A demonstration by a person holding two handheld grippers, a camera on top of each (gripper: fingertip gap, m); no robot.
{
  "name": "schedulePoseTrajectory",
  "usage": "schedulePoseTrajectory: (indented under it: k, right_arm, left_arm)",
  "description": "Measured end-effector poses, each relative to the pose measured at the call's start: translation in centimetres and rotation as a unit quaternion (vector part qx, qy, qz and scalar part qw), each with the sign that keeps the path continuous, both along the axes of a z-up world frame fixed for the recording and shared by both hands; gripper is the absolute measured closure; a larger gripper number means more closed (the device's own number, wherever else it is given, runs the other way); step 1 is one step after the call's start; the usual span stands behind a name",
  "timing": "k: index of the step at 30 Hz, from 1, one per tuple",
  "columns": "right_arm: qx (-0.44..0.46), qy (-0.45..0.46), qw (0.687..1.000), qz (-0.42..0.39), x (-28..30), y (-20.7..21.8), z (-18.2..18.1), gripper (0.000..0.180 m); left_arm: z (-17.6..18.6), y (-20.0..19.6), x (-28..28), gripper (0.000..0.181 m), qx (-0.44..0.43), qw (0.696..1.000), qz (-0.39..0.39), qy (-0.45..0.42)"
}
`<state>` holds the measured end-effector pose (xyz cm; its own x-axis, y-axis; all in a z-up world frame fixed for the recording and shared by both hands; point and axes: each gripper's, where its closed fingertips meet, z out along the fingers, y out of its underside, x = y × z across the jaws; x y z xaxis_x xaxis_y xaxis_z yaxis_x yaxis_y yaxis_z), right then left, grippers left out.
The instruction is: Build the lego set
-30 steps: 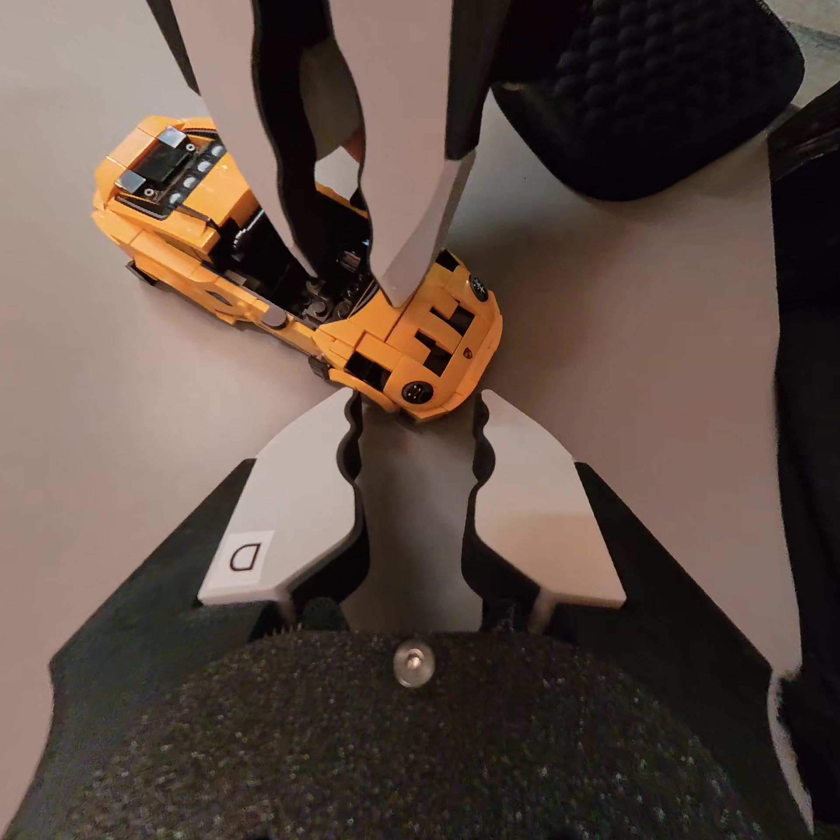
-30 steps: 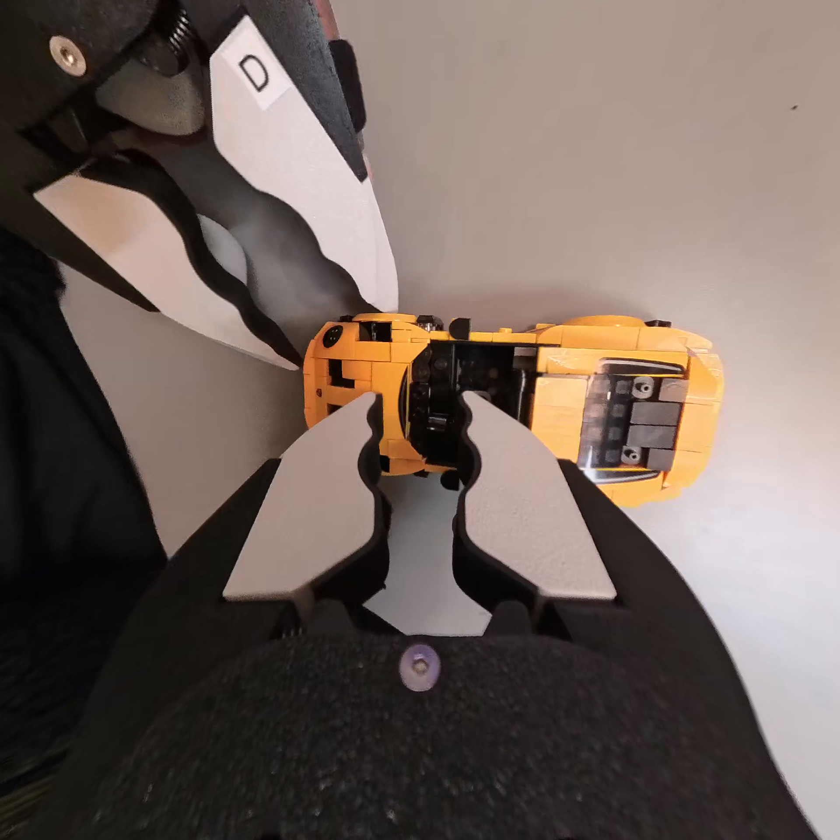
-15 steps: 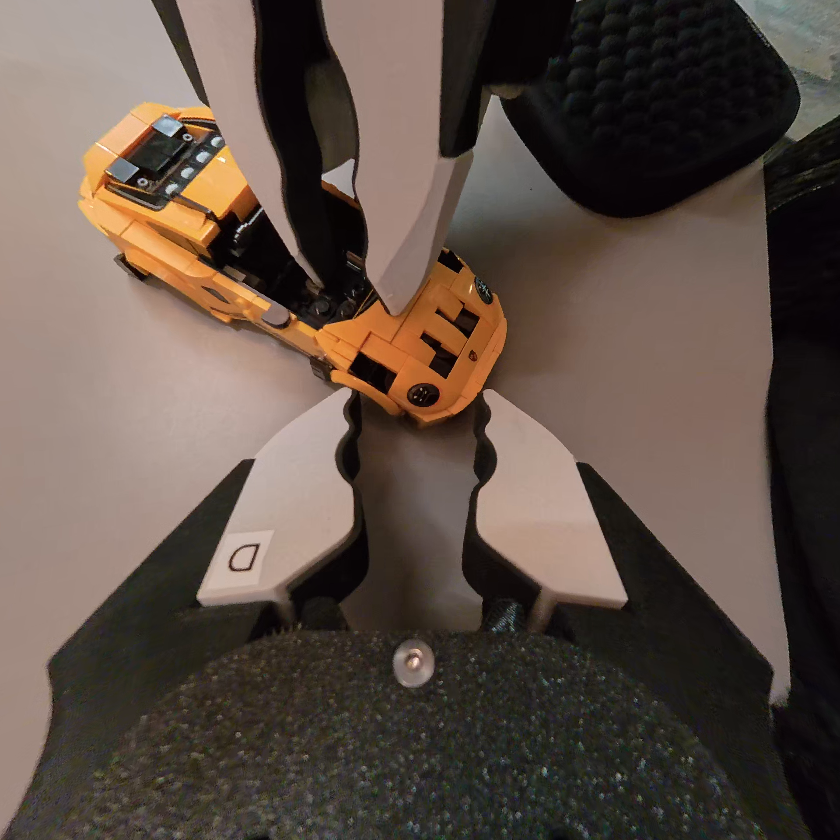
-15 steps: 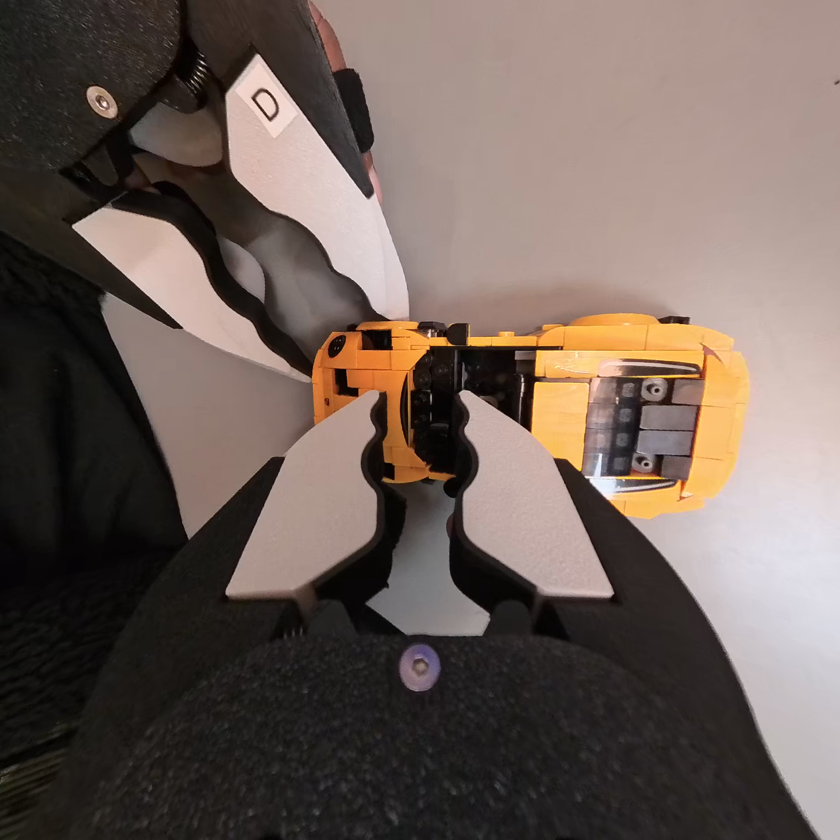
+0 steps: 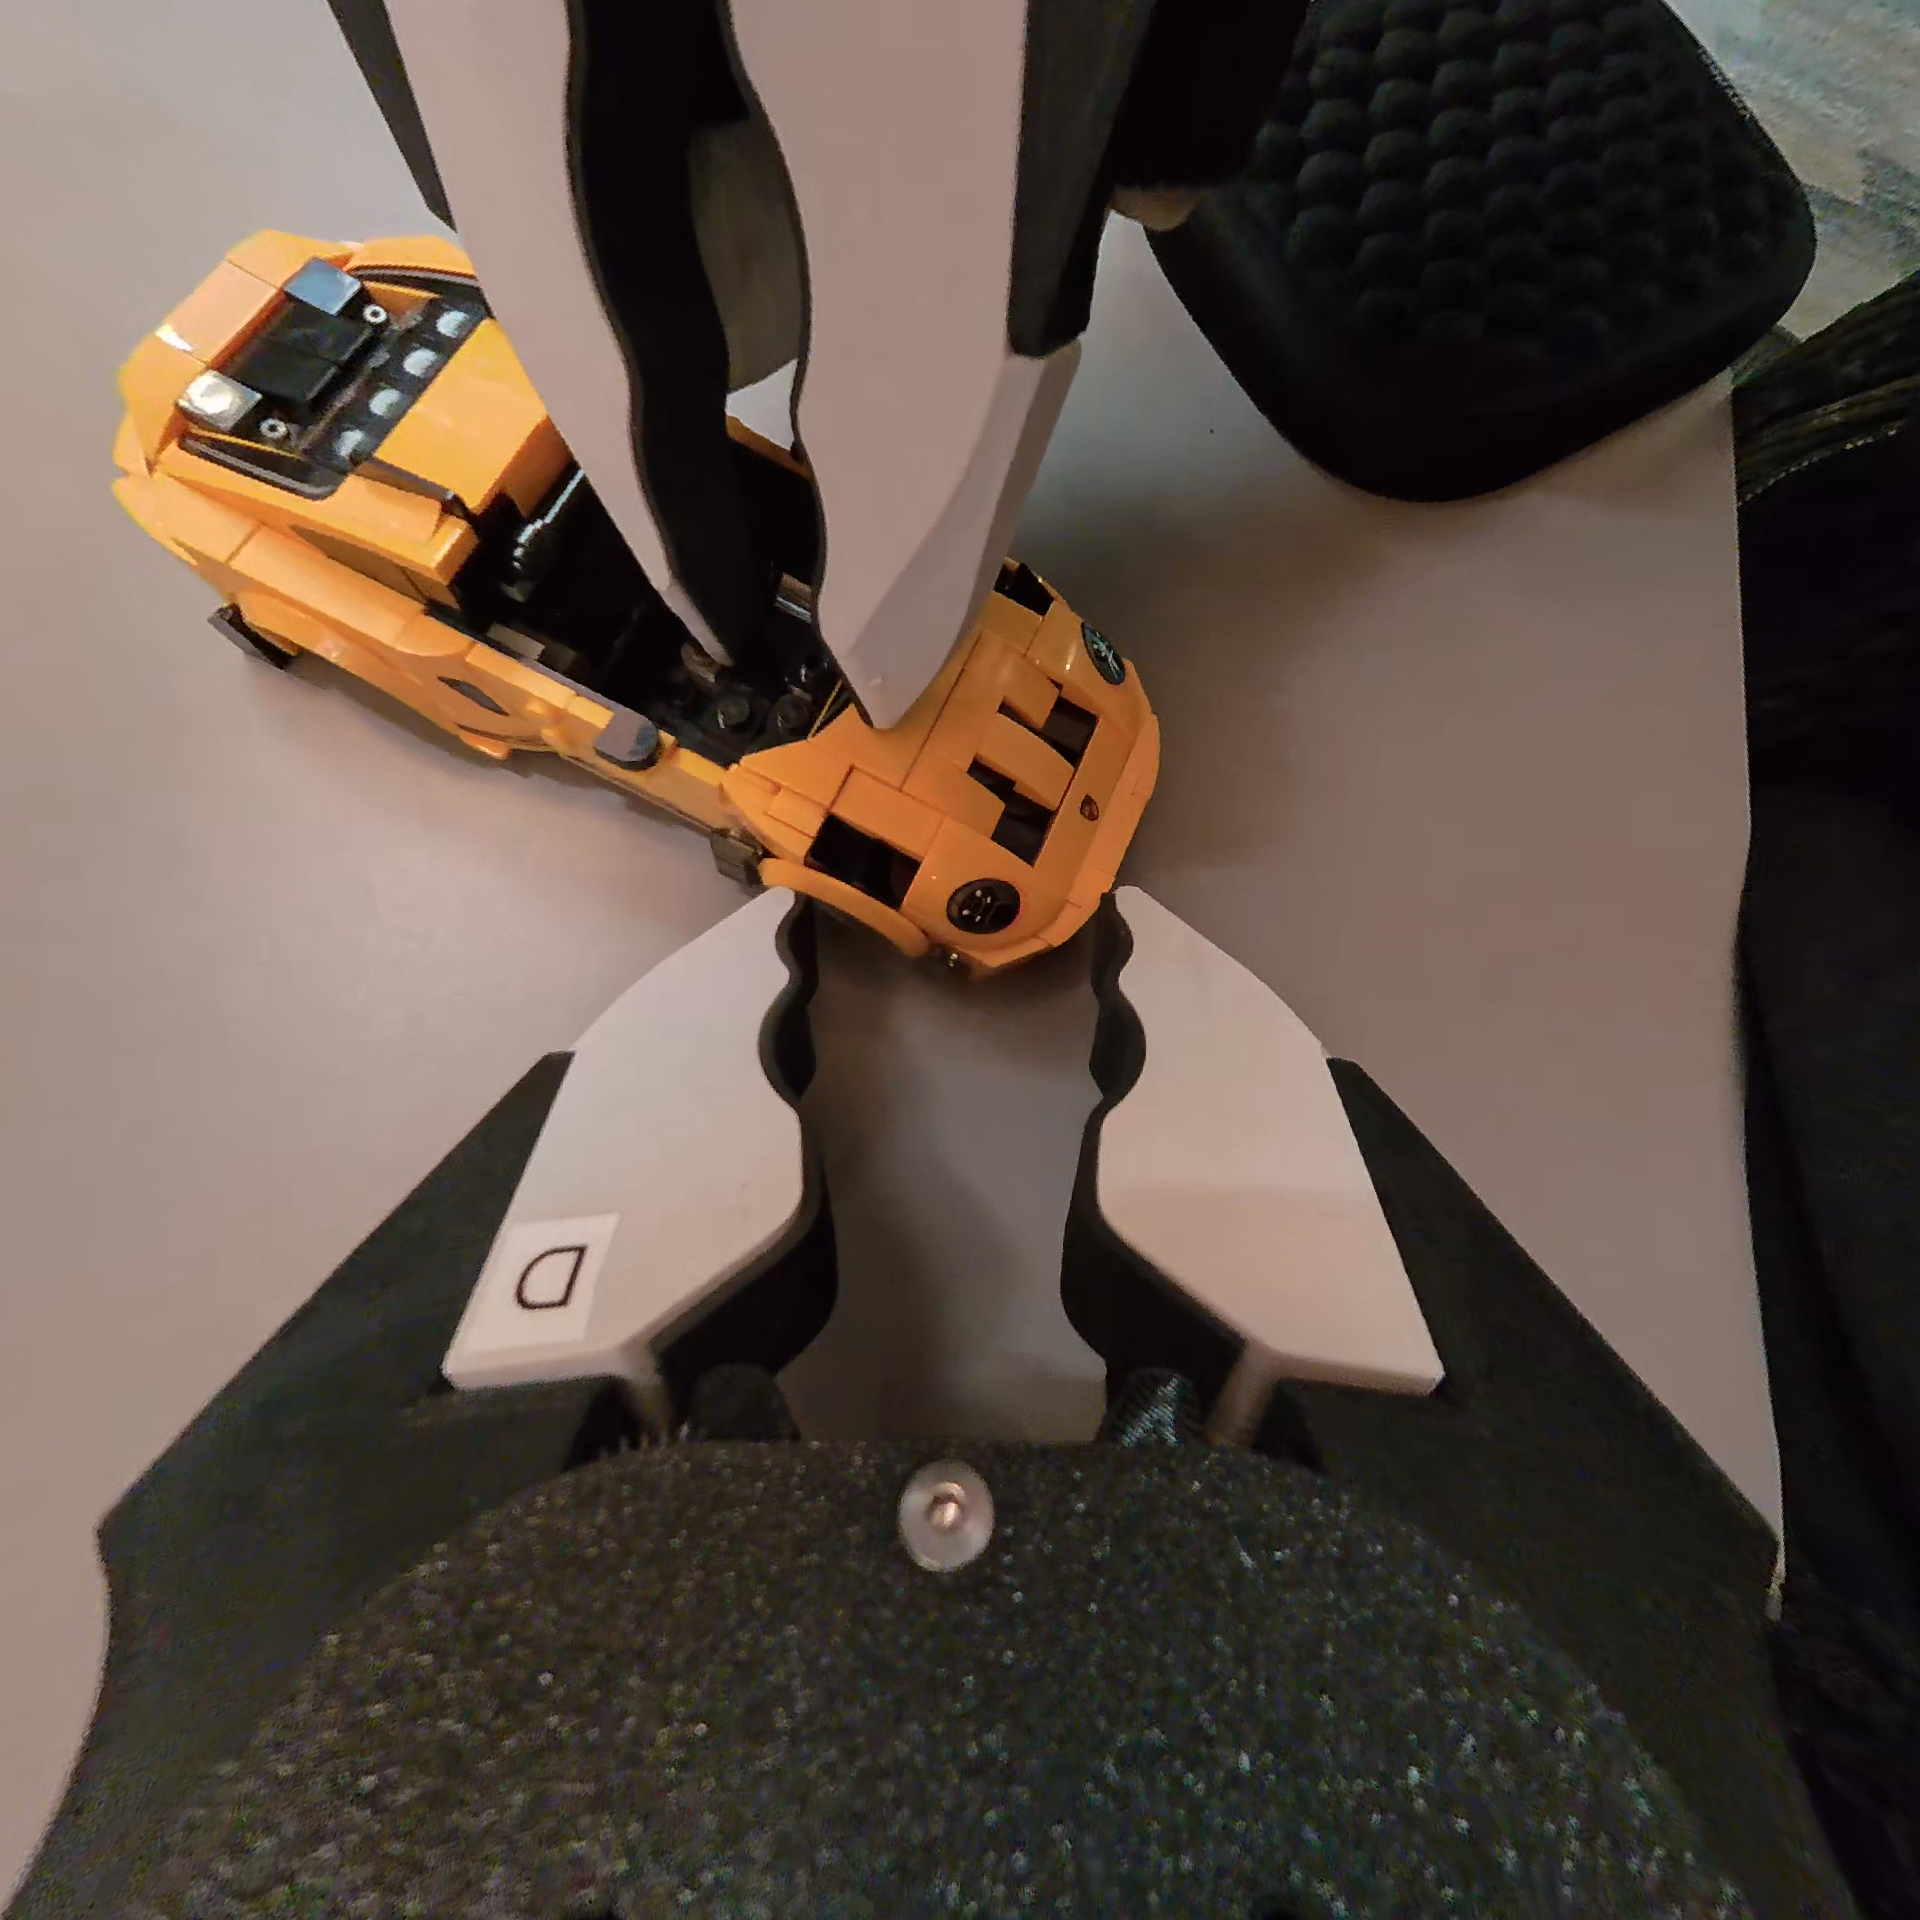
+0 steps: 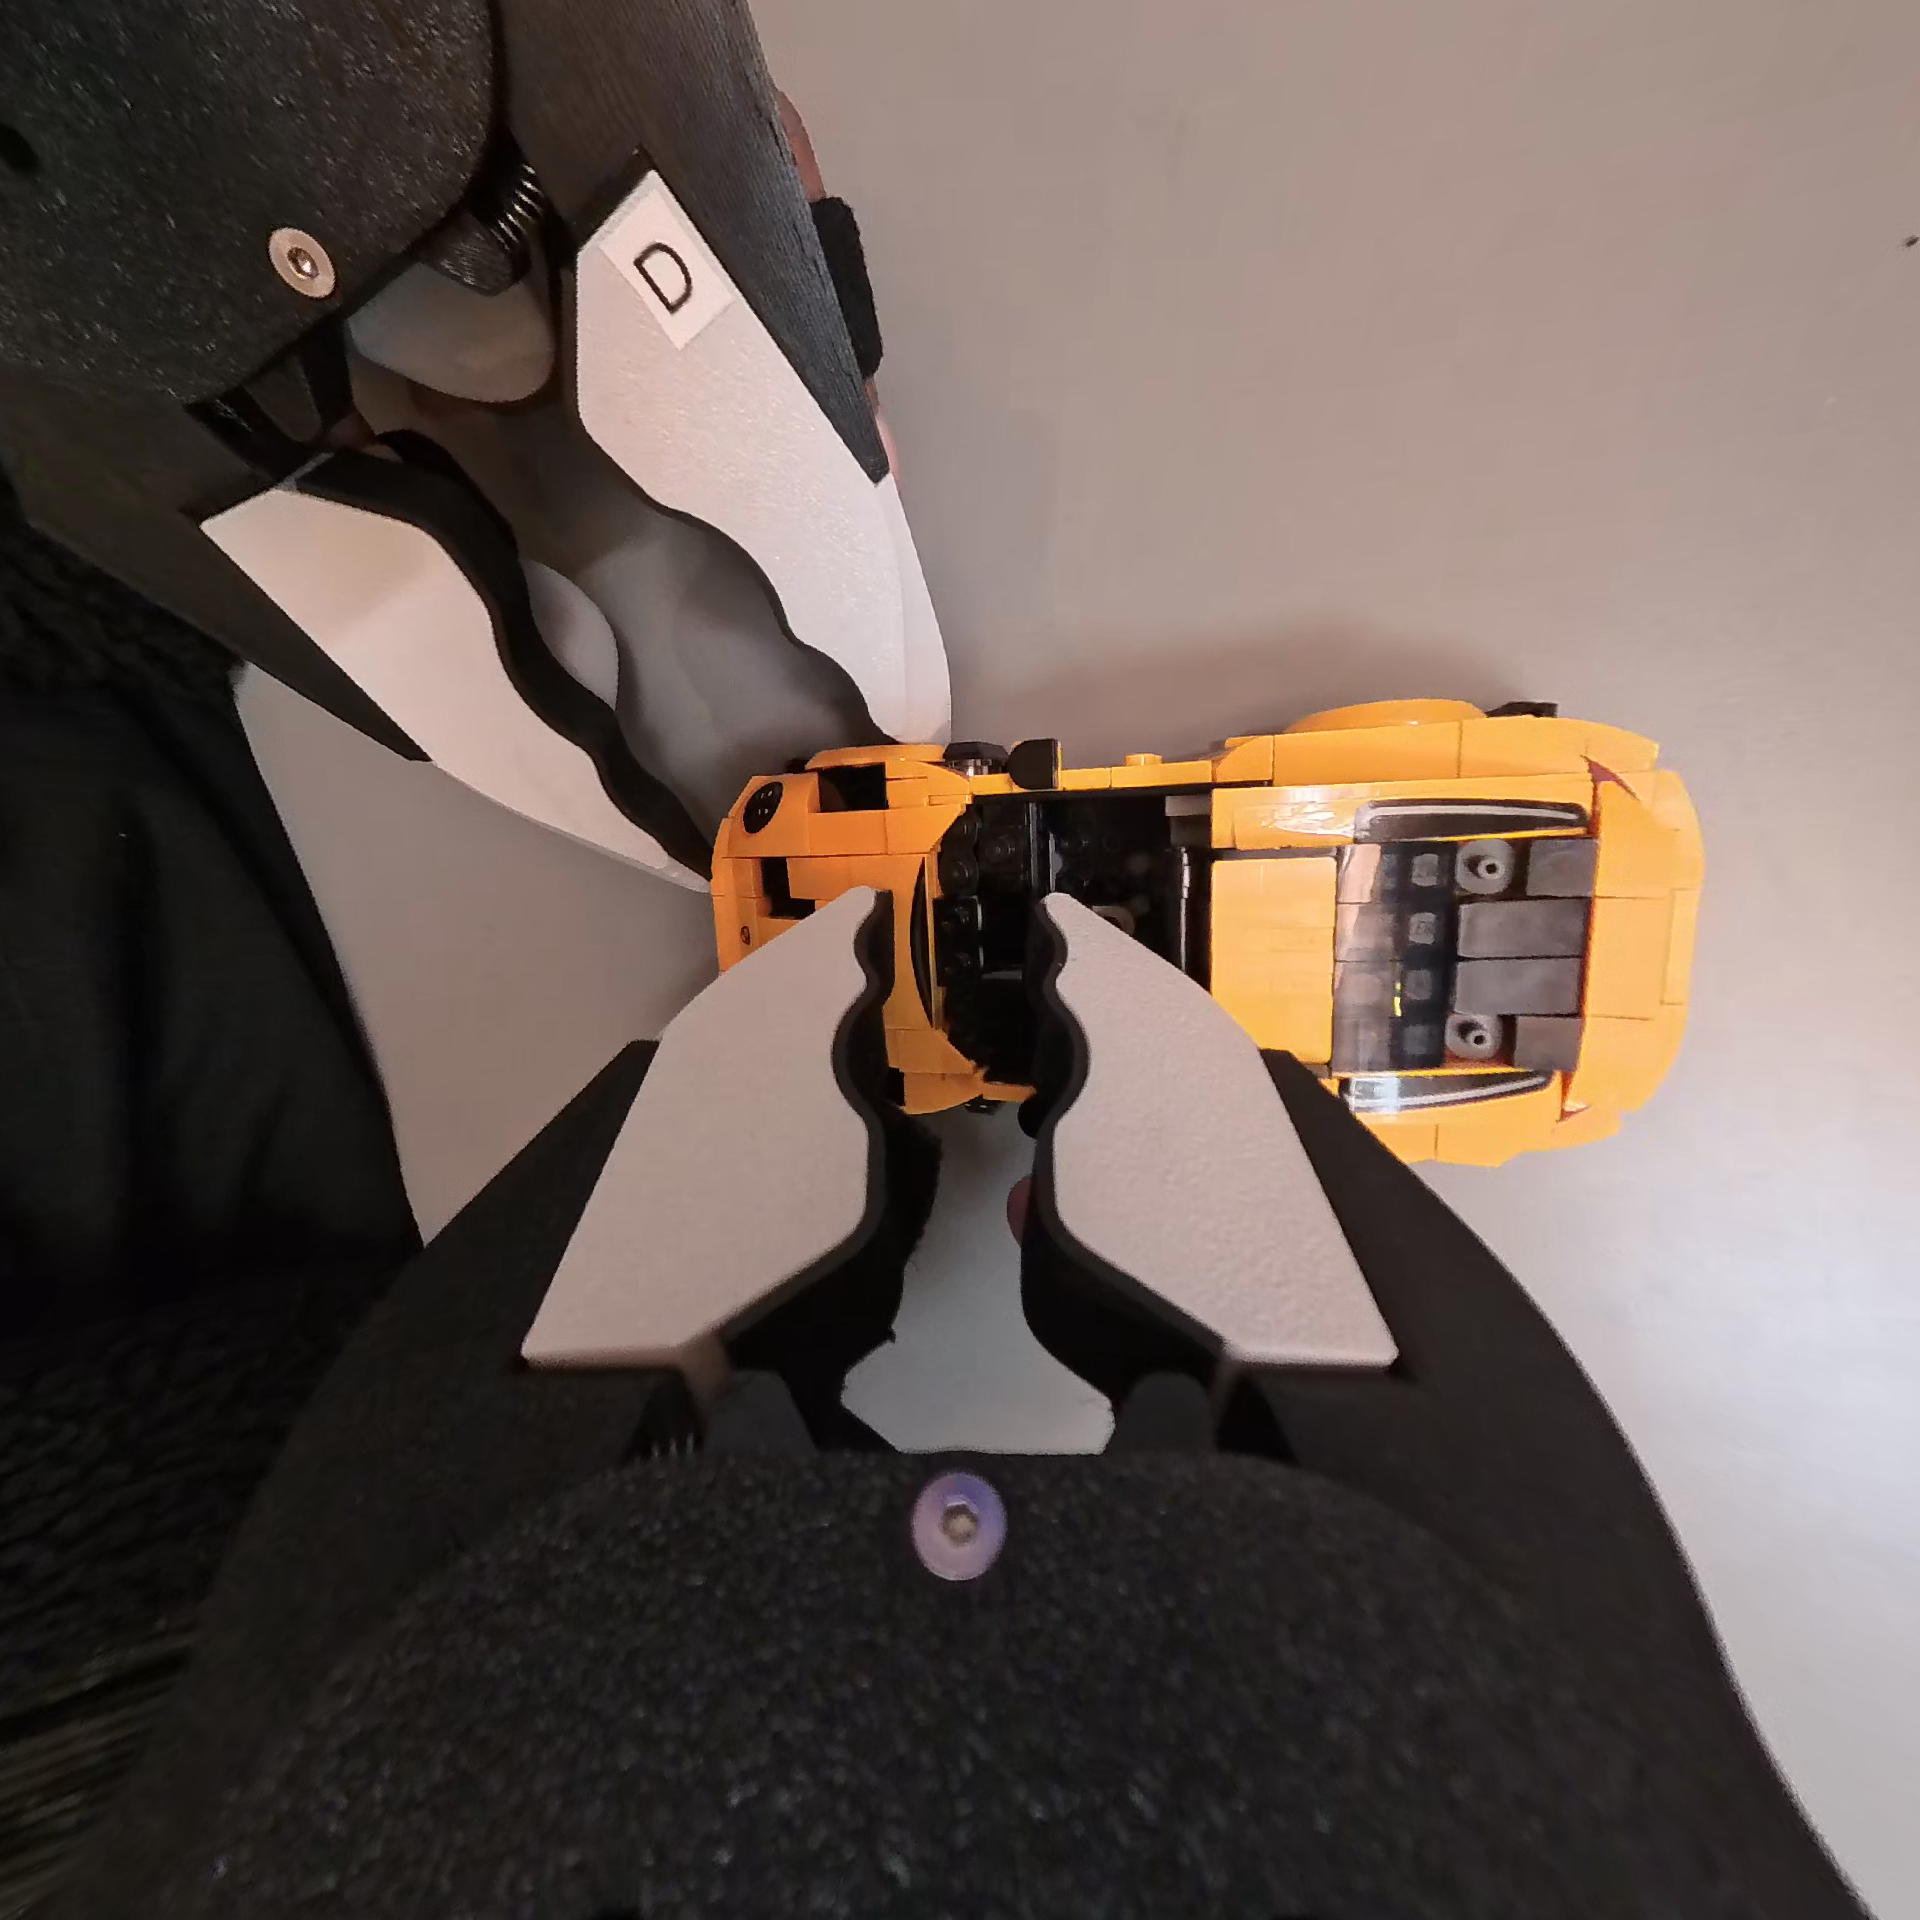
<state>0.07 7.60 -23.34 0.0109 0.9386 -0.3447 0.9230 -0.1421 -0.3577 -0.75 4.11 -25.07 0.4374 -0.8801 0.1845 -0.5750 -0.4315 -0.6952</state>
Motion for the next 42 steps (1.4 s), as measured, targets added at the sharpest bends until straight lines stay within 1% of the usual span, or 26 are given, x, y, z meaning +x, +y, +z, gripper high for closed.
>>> schedulePoseTrajectory:
  k: [11, 12, 14, 16, 22, 37, 42]
  right_arm:
    - [0.003, 0.005, 1.000, -0.012, 0.06, 0.01, 0.06, 0.156]
    - [0.003, 0.004, 1.000, -0.011, 0.17, -0.02, 0.06, 0.155]
    - [0.002, 0.001, 1.000, -0.008, 0.36, -0.10, 0.11, 0.152]
    - [0.003, 0.001, 1.000, -0.009, 0.37, 0.00, 0.27, 0.151]
    - [0.006, -0.010, 1.000, 0.003, 0.34, -0.11, -0.01, 0.153]
    - [0.013, 0.002, 1.000, 0.010, 0.35, -0.26, 0.03, 0.157]
    - [0.035, 0.005, 0.999, 0.003, 0.10, 0.02, 0.37, 0.159]
  left_arm:
    - [0.07, -0.15, 0.03, 0.131, 0.002, 1.000, 0.000, 0.001]
    - [-0.01, -0.23, -0.04, 0.130, 0.007, 1.000, -0.004, 0.007]
    - [-0.17, -0.51, 0.04, 0.124, 0.007, 1.000, -0.011, 0.013]
    - [-0.03, -0.58, 0.18, 0.124, 0.006, 1.000, -0.010, 0.009]
    - [-0.01, 0.09, 0.01, 0.127, 0.030, 0.999, 0.005, 0.018]
    - [-0.19, -0.08, 0.23, 0.125, 0.019, 1.000, -0.002, 0.013]
    - [-0.13, -0.21, 0.26, 0.129, 0.018, 1.000, -0.004, 0.012]
